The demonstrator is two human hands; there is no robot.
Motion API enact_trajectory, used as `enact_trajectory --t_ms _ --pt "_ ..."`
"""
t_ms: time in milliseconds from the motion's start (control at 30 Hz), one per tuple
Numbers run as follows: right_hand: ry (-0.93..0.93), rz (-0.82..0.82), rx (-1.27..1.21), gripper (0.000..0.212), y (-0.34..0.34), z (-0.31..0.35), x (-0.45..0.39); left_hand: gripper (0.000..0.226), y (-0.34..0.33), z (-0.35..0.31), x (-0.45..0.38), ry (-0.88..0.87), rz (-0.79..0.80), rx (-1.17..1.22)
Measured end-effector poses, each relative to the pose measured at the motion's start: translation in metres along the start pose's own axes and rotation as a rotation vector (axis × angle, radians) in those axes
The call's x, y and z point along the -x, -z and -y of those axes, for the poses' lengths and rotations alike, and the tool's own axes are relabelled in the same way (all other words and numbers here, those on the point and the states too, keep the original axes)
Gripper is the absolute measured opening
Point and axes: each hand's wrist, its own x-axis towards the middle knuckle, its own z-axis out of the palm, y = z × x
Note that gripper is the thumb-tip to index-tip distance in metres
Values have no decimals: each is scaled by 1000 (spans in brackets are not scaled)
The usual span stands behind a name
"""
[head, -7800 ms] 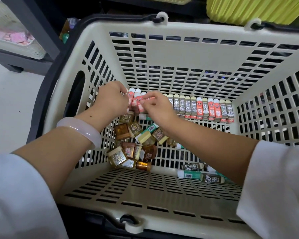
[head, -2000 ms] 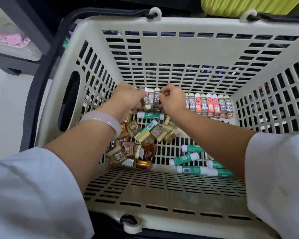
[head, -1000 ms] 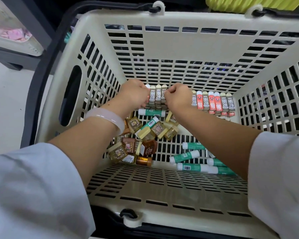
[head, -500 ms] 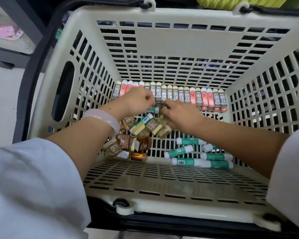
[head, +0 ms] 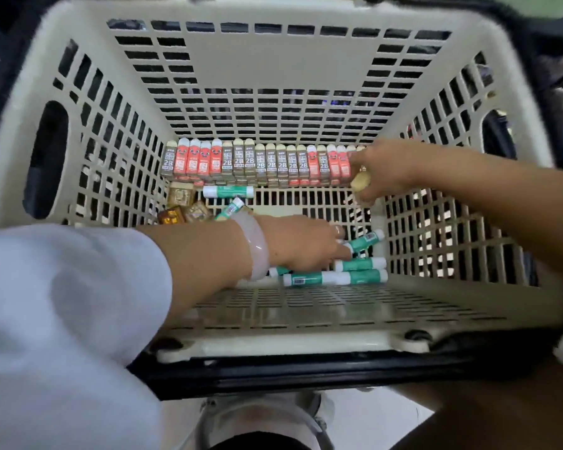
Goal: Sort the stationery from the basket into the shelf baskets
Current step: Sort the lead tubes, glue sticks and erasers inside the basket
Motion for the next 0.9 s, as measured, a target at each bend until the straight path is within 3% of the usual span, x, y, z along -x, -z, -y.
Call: enact_trajectory --t_ms 100,233,600,800,900 --pt "-44 102 13 53 -9 -6 4 51 -6 -12 -30 -147 -22 -282" --pt "-23 77 -9 51 -12 -2 -8 57 -25 -15 -48 -229 5 -428" --pt "-4 36 5 44 -9 2 -10 50 -16 24 -9 237 24 -389" --pt "81 187 131 45 -21 7 1 45 -16 32 23 247 148 -551" --pt "170 247 203 41 -31 18 9 52 -14 39 44 257 204 -405"
